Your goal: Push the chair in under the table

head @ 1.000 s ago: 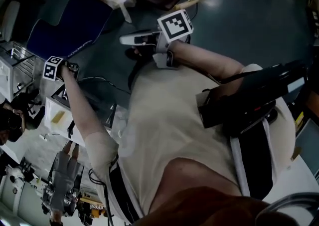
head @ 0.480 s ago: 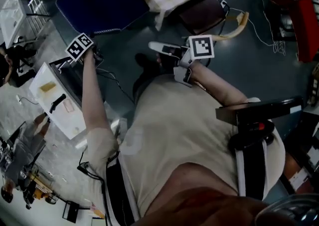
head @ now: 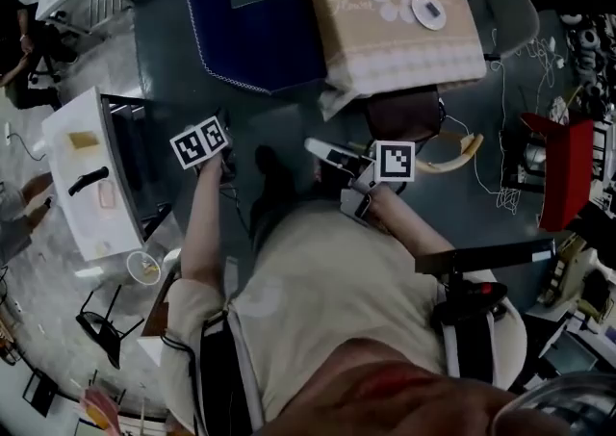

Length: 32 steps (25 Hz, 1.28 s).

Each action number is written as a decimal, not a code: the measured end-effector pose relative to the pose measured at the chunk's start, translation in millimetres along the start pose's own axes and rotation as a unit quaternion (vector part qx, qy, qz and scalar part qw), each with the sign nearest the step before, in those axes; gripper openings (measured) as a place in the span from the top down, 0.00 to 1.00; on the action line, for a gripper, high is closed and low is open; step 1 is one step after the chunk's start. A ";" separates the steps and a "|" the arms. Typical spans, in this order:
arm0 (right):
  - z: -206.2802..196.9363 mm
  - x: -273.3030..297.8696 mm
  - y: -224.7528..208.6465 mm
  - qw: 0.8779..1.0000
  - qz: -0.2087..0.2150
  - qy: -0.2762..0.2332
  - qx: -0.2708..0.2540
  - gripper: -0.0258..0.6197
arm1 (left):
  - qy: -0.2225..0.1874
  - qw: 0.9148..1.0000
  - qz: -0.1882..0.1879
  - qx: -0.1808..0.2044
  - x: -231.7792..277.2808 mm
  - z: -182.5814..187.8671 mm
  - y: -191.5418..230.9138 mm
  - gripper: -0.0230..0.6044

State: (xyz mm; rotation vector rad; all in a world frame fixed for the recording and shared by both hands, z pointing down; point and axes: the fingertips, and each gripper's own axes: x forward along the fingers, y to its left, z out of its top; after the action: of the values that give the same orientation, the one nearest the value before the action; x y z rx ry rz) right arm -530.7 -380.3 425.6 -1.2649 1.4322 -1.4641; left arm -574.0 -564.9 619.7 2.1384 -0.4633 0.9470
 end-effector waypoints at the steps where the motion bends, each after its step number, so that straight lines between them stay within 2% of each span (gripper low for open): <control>1: 0.2 0.3 1.3 1.000 0.001 0.004 -0.009 0.94 | 0.000 1.000 -0.007 -0.003 -5.3 -6.7 -4.7 0.95; 4: 7.7 -8.7 8.4 0.999 0.012 0.002 -0.042 0.94 | 0.000 1.000 -0.026 0.007 -19.1 -20.8 -30.6 0.95; 8: 15.1 -32.1 14.5 0.997 0.034 -0.012 -0.069 0.94 | 0.001 0.998 -0.056 0.042 -29.1 -27.2 -82.4 0.95; 11: 18.8 -54.5 15.9 0.996 0.048 -0.018 -0.070 0.94 | -0.021 0.995 -0.067 0.069 -39.7 -17.5 -128.0 0.95; 15: 29.9 -88.1 23.7 0.992 0.059 -0.037 -0.104 0.94 | -0.059 0.991 -0.075 0.097 -58.5 -8.9 -184.0 0.95; 19: 35.4 -125.6 25.7 0.990 0.065 -0.062 -0.111 0.94 | -0.082 0.983 -0.088 0.140 -71.8 -14.3 -237.3 0.95; 22: 38.4 -156.0 22.7 0.988 0.066 -0.084 -0.114 0.94 | -0.085 0.975 -0.114 0.170 -78.1 -27.4 -277.3 0.95; 26: 37.7 -193.8 24.8 0.983 0.093 -0.105 -0.114 0.94 | -0.088 0.965 -0.143 0.202 -84.6 -46.3 -325.4 0.95; 32: 25.1 -236.1 26.2 0.979 0.136 -0.126 -0.089 0.94 | -0.101 0.951 -0.144 0.253 -102.1 -78.5 -369.7 0.95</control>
State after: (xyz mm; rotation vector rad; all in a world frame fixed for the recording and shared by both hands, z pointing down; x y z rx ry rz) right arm -448.6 -165.8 360.1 -1.2522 1.5190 -0.9760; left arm -467.3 -258.7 400.4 2.6891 0.0114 0.7362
